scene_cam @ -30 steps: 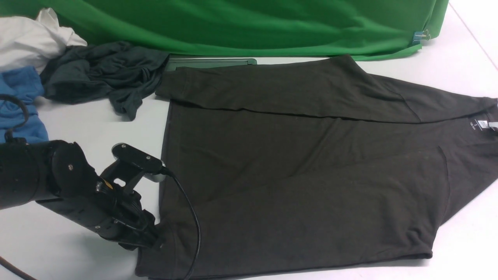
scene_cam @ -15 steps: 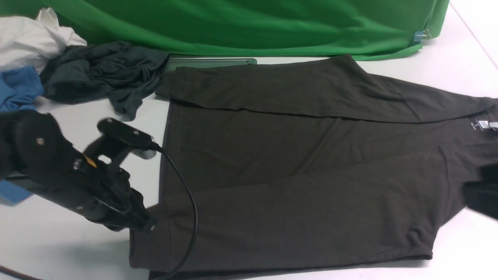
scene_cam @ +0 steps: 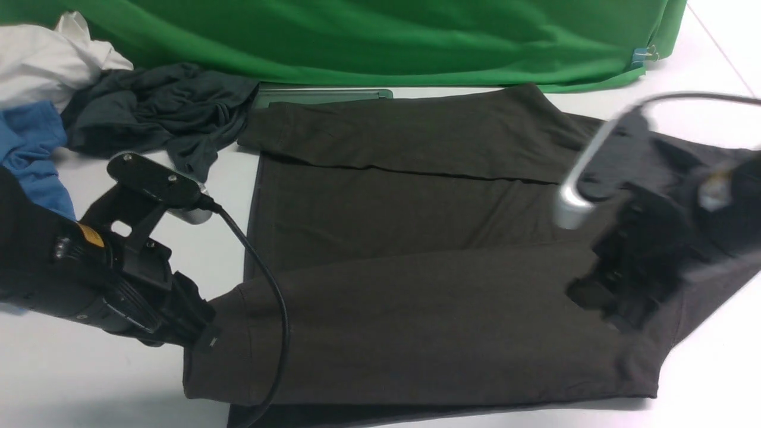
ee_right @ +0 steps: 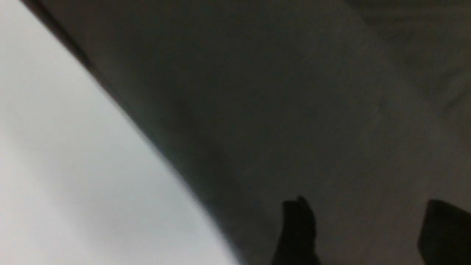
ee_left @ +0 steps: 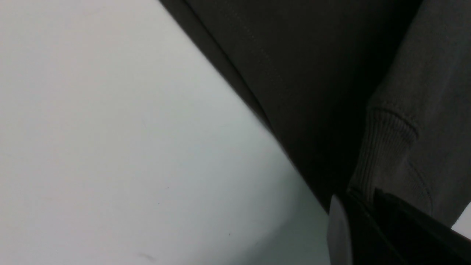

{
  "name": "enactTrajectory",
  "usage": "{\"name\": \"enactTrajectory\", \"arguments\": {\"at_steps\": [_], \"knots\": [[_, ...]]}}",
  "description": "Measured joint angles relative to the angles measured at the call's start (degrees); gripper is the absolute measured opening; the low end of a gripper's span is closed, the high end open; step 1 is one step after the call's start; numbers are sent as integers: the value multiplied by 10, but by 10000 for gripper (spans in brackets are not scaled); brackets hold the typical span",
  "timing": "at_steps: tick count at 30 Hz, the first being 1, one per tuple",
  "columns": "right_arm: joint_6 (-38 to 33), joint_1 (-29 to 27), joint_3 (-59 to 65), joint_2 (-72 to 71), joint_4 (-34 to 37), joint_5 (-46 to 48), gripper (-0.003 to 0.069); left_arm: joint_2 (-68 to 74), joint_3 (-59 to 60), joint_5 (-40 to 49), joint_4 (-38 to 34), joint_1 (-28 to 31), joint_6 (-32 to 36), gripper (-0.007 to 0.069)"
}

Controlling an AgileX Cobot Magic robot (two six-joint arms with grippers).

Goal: Fold a long-sleeved shirt on a white desktop.
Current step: 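Fold the left side of the black T-shirt inward over its body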

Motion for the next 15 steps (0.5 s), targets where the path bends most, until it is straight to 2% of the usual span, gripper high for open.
{"name": "enactTrajectory", "arguments": {"at_steps": [5,9,15], "knots": [[-158,-7,-63,122,1,-32,484,-1,0,0,-1,0,0,41],[-219,-15,-124,198,-1,-21,491,-1,0,0,-4,0,0,41],[-274,-17,-182,252,2,13,492,-1,0,0,-6,0,0,41]]}}
